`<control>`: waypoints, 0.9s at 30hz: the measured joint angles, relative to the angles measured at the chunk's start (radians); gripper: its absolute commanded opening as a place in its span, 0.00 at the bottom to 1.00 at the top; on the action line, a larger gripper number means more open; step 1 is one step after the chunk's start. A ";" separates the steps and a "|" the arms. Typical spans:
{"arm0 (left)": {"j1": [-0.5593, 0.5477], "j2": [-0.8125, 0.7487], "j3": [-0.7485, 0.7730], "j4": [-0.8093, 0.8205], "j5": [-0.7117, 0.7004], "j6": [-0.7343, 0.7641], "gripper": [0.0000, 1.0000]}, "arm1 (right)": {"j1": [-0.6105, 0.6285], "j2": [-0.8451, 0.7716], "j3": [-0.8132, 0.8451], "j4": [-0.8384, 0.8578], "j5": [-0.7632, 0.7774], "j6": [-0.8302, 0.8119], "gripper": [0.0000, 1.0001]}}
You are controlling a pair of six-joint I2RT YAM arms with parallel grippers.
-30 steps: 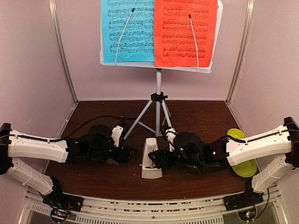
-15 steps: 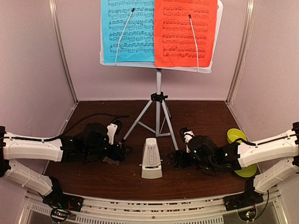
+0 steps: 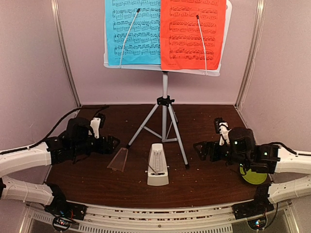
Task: Set up the instrument practice props
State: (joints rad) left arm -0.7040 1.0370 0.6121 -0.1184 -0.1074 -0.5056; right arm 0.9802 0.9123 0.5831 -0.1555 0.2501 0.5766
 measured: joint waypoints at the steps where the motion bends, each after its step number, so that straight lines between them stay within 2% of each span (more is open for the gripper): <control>1: 0.015 -0.014 0.000 -0.011 0.005 0.004 0.83 | -0.027 -0.026 0.006 -0.014 -0.009 -0.015 1.00; 9: 0.114 -0.119 0.032 -0.131 0.023 0.054 0.86 | -0.154 -0.095 0.082 -0.085 -0.092 -0.124 1.00; 14: 0.117 -0.127 0.124 -0.204 0.029 0.089 0.89 | -0.192 -0.129 0.087 -0.085 -0.143 -0.152 1.00; 17: 0.118 -0.127 0.173 -0.244 0.037 0.096 0.98 | -0.202 -0.176 0.087 -0.082 -0.159 -0.163 1.00; 27: 0.118 -0.138 0.275 -0.378 0.017 0.064 0.98 | -0.219 -0.360 0.046 -0.056 -0.164 -0.169 1.00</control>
State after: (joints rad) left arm -0.5858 0.8986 0.8867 -0.4969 -0.0902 -0.4416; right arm 0.7612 0.5526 0.6289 -0.2115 0.0860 0.4072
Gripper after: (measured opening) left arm 0.977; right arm 1.000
